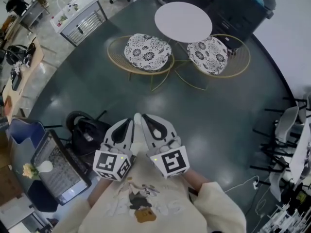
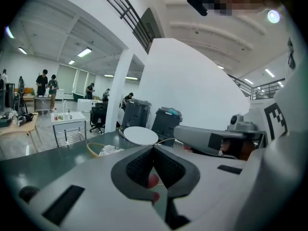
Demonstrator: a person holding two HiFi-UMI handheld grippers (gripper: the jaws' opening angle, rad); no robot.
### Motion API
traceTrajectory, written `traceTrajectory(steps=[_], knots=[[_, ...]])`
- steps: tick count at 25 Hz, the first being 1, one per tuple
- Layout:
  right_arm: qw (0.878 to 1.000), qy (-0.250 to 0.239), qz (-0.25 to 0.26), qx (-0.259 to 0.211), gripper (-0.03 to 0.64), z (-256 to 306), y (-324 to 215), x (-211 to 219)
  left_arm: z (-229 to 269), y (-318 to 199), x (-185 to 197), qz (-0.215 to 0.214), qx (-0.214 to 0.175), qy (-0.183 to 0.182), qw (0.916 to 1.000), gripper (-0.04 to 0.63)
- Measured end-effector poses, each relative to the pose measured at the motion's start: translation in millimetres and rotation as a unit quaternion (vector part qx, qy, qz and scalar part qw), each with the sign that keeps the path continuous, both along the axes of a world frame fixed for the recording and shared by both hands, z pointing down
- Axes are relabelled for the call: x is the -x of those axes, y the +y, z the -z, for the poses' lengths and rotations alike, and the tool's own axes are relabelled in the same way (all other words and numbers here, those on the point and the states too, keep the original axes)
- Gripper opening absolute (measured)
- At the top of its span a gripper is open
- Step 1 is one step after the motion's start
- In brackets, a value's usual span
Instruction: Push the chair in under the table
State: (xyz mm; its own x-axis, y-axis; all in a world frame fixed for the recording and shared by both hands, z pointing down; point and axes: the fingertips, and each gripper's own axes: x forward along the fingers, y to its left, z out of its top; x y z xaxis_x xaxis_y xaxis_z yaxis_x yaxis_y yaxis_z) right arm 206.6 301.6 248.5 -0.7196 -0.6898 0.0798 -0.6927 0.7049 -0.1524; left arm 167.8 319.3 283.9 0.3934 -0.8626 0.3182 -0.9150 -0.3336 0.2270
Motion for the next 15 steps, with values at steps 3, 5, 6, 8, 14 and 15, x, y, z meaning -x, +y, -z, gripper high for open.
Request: traceTrajectory(steps=[3,5,6,8,14,15], knots=[[1.0,0.008,0.006,0.022,0.008,-10,5,4,0,2,4,0.002,-0.002,0.0,1.0,0.0],[0.999,0.006,0.005,0.045,0.008,-17,3,6,1,1,7,0.003,-0.004,0.0,1.0,0.0],[0.999,0.005,0.003,0.051,0.008,-19,2,7,2,1,7,0.003,-0.004,0.0,1.0,0.0],[0.999,0.005,-0.001,0.054,0.008,-19,0,6,3,0,8,0.003,-0.003,0.001,1.0,0.0],[0.999,0.005,-0.009,0.051,0.008,-14,-2,10,2,1,14,0.0,0.001,0.004,1.0,0.0],[0.999,0.004,-0.01,0.051,0.008,-13,-2,11,2,1,15,-0.001,0.002,0.005,1.0,0.0]])
